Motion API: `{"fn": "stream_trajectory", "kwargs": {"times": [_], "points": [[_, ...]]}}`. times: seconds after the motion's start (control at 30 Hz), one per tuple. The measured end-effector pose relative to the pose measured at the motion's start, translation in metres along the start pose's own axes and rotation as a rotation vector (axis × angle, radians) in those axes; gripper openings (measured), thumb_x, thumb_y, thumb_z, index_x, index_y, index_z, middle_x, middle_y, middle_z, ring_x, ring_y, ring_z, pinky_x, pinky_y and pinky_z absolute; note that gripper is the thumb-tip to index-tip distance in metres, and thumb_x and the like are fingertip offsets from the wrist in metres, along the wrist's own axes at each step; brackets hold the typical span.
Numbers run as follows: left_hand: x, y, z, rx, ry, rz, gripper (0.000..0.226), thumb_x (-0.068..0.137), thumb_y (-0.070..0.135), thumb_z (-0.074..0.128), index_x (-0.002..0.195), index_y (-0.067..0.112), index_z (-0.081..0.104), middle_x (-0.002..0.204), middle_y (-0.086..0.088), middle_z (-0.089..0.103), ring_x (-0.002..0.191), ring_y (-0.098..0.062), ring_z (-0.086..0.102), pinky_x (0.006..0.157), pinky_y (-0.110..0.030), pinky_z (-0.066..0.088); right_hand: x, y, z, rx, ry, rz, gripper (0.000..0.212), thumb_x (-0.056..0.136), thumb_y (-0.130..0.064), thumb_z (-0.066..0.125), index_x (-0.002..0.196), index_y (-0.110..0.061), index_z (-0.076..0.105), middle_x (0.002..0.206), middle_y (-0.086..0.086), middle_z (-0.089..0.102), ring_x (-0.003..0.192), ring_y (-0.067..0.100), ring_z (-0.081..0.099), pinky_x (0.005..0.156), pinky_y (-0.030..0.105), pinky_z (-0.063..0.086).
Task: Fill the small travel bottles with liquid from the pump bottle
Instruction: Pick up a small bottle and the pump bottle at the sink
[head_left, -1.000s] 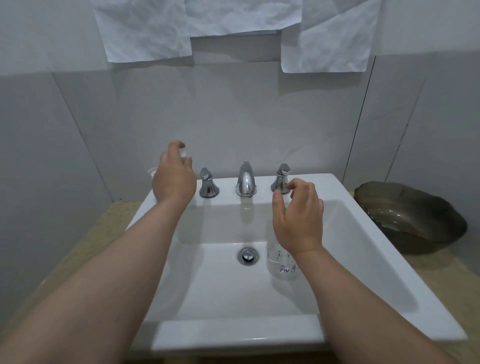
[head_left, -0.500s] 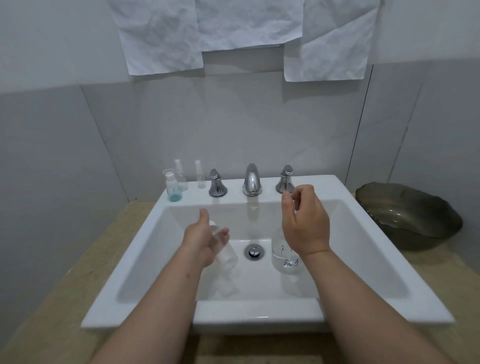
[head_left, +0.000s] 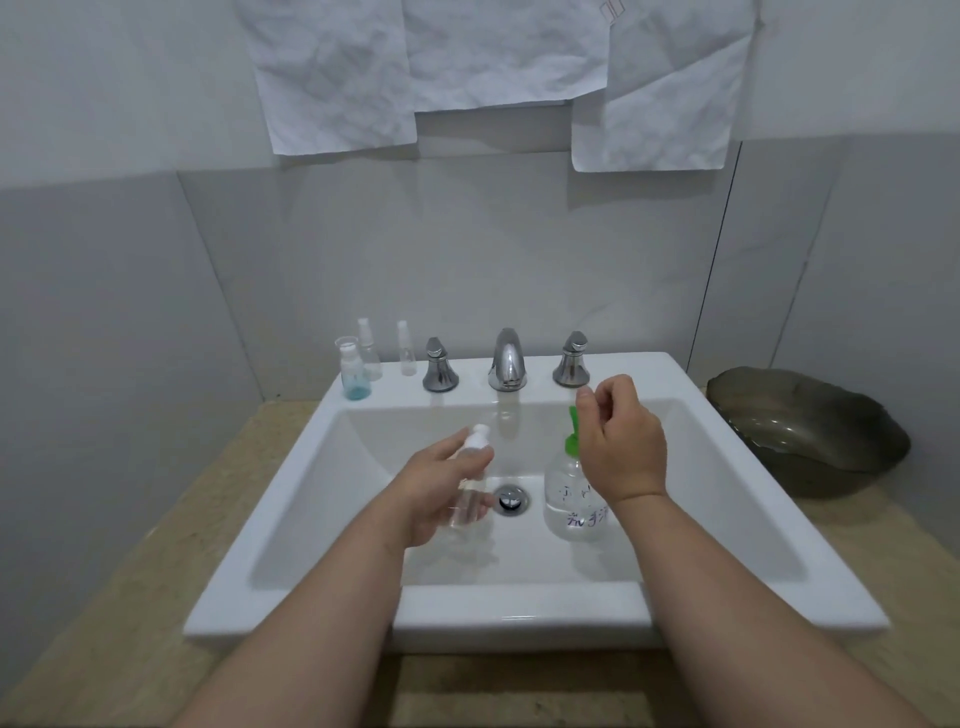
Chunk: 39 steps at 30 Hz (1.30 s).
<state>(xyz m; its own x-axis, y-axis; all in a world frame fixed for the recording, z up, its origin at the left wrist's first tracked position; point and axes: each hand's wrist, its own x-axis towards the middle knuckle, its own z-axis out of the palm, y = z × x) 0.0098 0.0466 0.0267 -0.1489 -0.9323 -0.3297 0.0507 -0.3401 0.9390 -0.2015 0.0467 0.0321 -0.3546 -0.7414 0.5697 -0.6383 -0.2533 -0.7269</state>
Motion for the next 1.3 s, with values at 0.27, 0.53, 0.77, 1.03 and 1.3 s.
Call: {"fn": "stream_trajectory", "kwargs": {"times": [0.27, 0.53, 0.77, 1.03, 1.3], "points": [[-0.003, 0.000, 0.003, 0.485, -0.132, 0.117, 0.098, 0.082, 0.000, 0.070, 0.150, 0.060, 0.033, 0.137, 0.001, 0.046, 0.093, -0.024, 0.058, 0.093, -0.032, 0.048, 0.001, 0.001, 0.003, 0.093, -0.114, 0.122, 0.028, 0.097, -0.031, 0.059, 0.074, -0.020, 0.048, 0.046, -0.006, 0.047, 0.055, 0.022, 0.049, 0.063, 0.038, 0.048], [0.004, -0.005, 0.005, 0.265, -0.150, 0.216, 0.070, 0.056, 0.011, 0.096, 0.117, 0.013, 0.061, 0.105, -0.010, 0.077, 0.085, -0.024, 0.074, 0.088, -0.042, 0.059, 0.003, 0.001, 0.001, 0.096, -0.226, 0.211, 0.032, 0.097, -0.059, 0.053, 0.085, -0.029, 0.057, 0.055, 0.003, 0.061, 0.057, 0.021, 0.062, 0.060, 0.033, 0.050], [-0.001, 0.003, 0.002, 0.077, -0.092, 0.331, 0.028, 0.087, 0.010, 0.081, 0.112, 0.020, 0.077, 0.111, -0.003, 0.071, 0.084, -0.015, 0.070, 0.072, -0.024, 0.055, -0.001, -0.009, -0.002, 0.095, -0.420, 0.241, 0.062, 0.092, -0.066, 0.055, 0.069, -0.009, 0.059, 0.061, 0.012, 0.065, 0.044, 0.013, 0.054, 0.053, 0.026, 0.041], [-0.002, 0.012, -0.003, -0.382, -0.171, 0.185, 0.029, 0.099, -0.006, 0.058, 0.127, 0.000, 0.060, 0.115, -0.018, 0.073, 0.102, -0.040, 0.071, 0.087, -0.040, 0.064, 0.001, -0.015, -0.002, 0.527, -0.631, 0.461, 0.040, 0.095, -0.047, 0.066, 0.086, -0.009, 0.056, 0.064, 0.016, 0.061, 0.040, 0.022, 0.045, 0.039, 0.023, 0.028], [-0.002, 0.009, 0.003, -0.109, 0.018, 0.282, 0.025, 0.092, 0.022, 0.076, 0.107, 0.003, 0.069, 0.113, -0.032, 0.071, 0.065, -0.019, 0.068, 0.063, -0.024, 0.059, 0.004, -0.012, -0.002, 0.561, -0.592, 0.498, 0.035, 0.095, -0.044, 0.068, 0.082, -0.012, 0.057, 0.062, 0.011, 0.057, 0.042, 0.017, 0.039, 0.041, 0.021, 0.026]]}}
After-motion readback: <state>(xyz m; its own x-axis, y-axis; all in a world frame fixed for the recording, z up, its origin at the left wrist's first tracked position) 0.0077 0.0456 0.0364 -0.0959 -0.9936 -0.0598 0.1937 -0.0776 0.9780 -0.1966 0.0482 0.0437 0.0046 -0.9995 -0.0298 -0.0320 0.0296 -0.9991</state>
